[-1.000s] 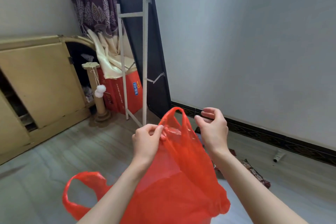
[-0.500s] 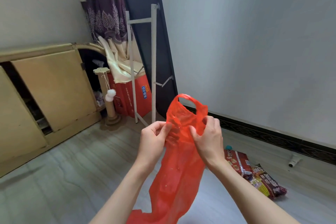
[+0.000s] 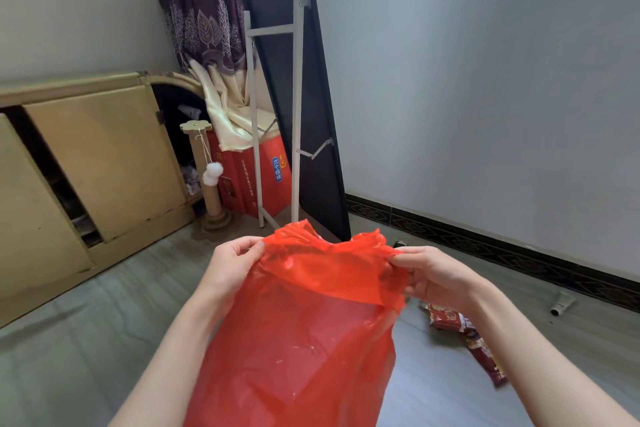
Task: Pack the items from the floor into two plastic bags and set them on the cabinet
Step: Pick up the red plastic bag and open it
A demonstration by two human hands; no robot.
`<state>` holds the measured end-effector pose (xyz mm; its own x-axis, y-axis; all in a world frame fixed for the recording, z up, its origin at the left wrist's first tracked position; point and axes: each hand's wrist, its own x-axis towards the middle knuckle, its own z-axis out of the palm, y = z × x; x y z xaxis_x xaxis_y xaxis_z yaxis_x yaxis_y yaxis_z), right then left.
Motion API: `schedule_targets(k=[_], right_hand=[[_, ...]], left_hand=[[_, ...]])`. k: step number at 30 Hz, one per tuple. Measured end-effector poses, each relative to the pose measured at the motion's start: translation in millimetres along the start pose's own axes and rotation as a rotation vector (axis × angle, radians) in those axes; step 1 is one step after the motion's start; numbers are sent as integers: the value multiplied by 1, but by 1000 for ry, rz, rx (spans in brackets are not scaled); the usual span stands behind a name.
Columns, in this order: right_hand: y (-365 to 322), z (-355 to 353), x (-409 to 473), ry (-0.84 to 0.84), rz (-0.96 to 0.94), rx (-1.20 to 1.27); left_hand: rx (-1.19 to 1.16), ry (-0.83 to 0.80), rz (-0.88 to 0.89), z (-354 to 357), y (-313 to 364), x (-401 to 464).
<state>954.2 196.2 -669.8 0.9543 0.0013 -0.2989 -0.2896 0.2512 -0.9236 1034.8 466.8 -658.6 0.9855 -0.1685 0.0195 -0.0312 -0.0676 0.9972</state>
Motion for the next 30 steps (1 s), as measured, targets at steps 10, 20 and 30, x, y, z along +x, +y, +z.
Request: schedule_targets(k=[10, 20, 30], right_hand=[[-6, 4, 1, 24, 125, 180], [-12, 45, 14, 190, 28, 158], [-4, 42, 9, 307, -272, -407]], left_hand=[[169, 19, -123, -26, -17, 5], [984, -227, 1065, 52, 8, -37], [854, 104, 779, 46, 9, -31]])
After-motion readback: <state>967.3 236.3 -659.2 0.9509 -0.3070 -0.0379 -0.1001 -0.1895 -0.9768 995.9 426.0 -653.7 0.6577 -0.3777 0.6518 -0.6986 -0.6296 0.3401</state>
